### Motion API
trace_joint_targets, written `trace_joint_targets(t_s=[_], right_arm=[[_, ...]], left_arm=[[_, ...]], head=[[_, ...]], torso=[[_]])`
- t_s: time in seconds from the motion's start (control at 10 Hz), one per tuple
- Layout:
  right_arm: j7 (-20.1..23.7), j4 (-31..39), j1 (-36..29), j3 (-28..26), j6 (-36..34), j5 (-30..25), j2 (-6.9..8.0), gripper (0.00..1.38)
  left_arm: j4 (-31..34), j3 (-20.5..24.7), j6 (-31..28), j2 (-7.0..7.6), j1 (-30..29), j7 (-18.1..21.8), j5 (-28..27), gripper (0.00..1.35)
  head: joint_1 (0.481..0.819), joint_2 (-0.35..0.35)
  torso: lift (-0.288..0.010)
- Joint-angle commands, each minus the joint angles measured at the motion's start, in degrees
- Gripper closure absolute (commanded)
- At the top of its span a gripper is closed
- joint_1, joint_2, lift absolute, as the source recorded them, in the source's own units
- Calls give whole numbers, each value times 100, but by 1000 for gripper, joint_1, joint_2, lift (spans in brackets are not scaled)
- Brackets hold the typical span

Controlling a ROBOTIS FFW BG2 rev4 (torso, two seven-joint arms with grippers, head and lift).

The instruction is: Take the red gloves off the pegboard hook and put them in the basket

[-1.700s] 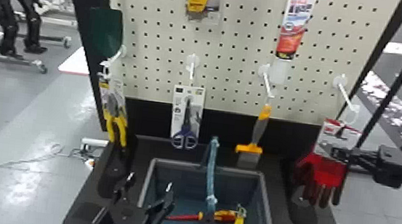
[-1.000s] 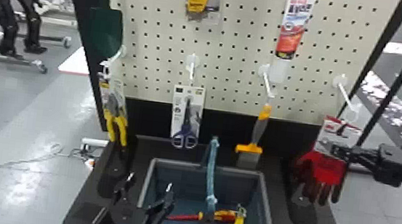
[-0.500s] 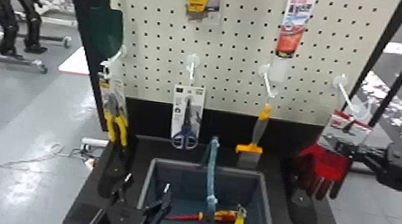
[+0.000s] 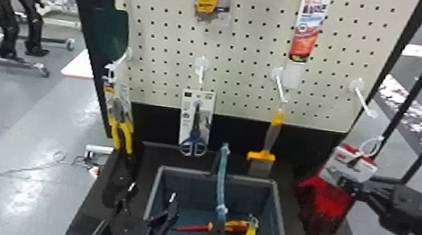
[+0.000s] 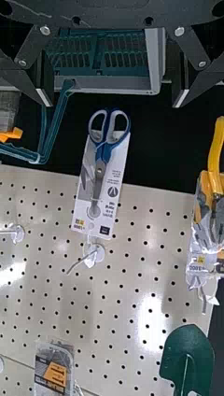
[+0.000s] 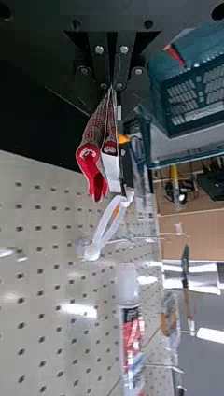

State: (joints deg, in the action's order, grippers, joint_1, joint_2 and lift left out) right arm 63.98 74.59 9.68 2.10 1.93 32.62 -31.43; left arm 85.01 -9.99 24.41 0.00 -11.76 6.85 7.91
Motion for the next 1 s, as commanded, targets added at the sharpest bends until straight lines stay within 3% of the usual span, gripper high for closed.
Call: trace_joint_targets(t_s=[0.0,0.2,0.5,0.9], right_arm=[[-17,416,-81,1,-35,-142,208,1282],[-158,970,-283,9,-237,-229,427,1282],[-61,1084,-476,71,-457,-449,990,1282],[422,1014,-634,168,-817,-845,1737,1282]], left_arm=[[16,41,3,-15,-20,0,0,320],[25,32,3,-15,7,0,0,320],[51,76,-33,-15,33,-9,0,320],[174,111,-164,-15,24,-17,-9,320]], head=[[549,0],[549,0],[549,0],[549,0]], torso=[[-100],[-100],[-100],[-100]])
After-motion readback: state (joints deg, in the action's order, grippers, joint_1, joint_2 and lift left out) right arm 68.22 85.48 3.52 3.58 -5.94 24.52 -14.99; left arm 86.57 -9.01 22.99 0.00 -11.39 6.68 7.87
